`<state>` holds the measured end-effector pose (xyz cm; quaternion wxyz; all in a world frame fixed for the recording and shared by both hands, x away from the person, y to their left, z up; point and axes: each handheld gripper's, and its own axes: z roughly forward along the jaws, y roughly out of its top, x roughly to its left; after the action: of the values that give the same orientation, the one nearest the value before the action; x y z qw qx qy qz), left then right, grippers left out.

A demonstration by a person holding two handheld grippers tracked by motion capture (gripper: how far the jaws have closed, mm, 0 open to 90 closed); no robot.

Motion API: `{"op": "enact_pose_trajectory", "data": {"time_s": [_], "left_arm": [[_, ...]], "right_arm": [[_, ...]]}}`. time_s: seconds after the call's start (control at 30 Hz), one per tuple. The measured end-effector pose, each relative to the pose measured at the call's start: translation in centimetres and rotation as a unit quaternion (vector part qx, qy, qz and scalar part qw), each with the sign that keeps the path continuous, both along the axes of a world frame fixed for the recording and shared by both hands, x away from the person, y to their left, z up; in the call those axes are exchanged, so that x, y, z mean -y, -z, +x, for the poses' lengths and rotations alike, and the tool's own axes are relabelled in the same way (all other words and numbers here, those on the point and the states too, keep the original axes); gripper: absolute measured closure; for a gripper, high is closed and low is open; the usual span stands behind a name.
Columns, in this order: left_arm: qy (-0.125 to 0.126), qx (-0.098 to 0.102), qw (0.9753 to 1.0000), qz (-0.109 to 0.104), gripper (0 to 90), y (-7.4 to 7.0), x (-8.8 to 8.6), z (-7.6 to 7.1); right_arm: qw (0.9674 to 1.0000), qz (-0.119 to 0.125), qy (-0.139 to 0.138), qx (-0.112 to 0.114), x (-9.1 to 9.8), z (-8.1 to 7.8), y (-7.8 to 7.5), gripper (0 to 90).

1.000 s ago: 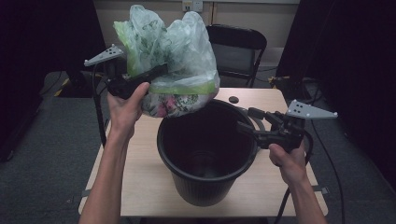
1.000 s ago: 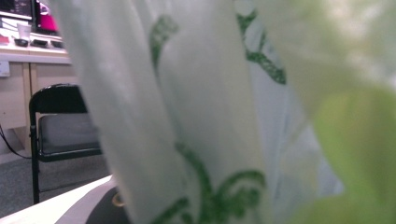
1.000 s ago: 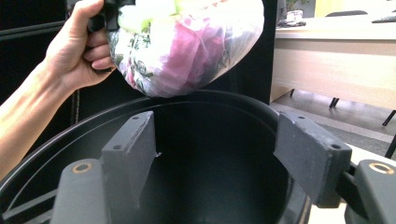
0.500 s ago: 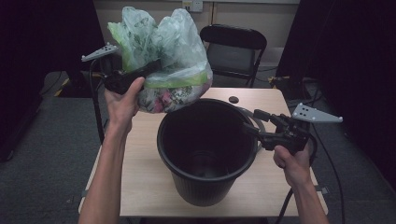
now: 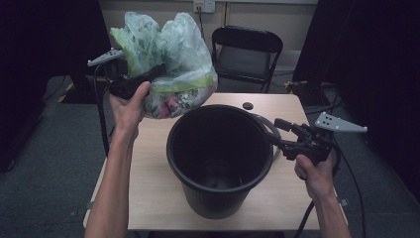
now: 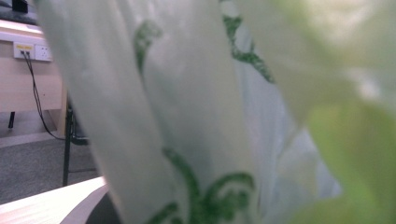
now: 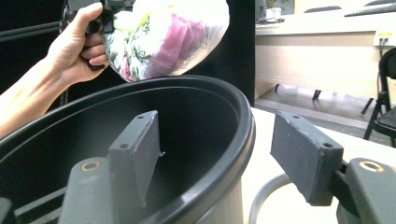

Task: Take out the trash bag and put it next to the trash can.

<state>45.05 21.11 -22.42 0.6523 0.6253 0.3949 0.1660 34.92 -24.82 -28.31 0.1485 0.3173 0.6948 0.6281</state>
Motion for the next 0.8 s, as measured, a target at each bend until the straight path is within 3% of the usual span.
{"op": "enact_pose_trajectory", "data": {"time_s": [0.17, 0.43, 0.8], "left_arm": [[-0.01, 0.0, 0.9999, 0.005, 87.4, 1.0, 0.0, 0.1], [-0.025, -0.018, 0.9995, 0.008, 87.4, 2.1, -1.2, 0.8], [-0.042, -0.045, 0.9978, 0.025, 87.4, 5.6, -2.2, 1.7]], "right_arm": [[1.0, -0.001, 0.009, 0.0, 0.3, 0.1, 0.1, 32.5], [0.9996, -0.007, 0.026, -0.002, 1.0, 0.4, 0.5, 34.0], [0.9989, -0.016, 0.043, -0.002, 1.4, 0.5, 1.0, 35.0]]}}
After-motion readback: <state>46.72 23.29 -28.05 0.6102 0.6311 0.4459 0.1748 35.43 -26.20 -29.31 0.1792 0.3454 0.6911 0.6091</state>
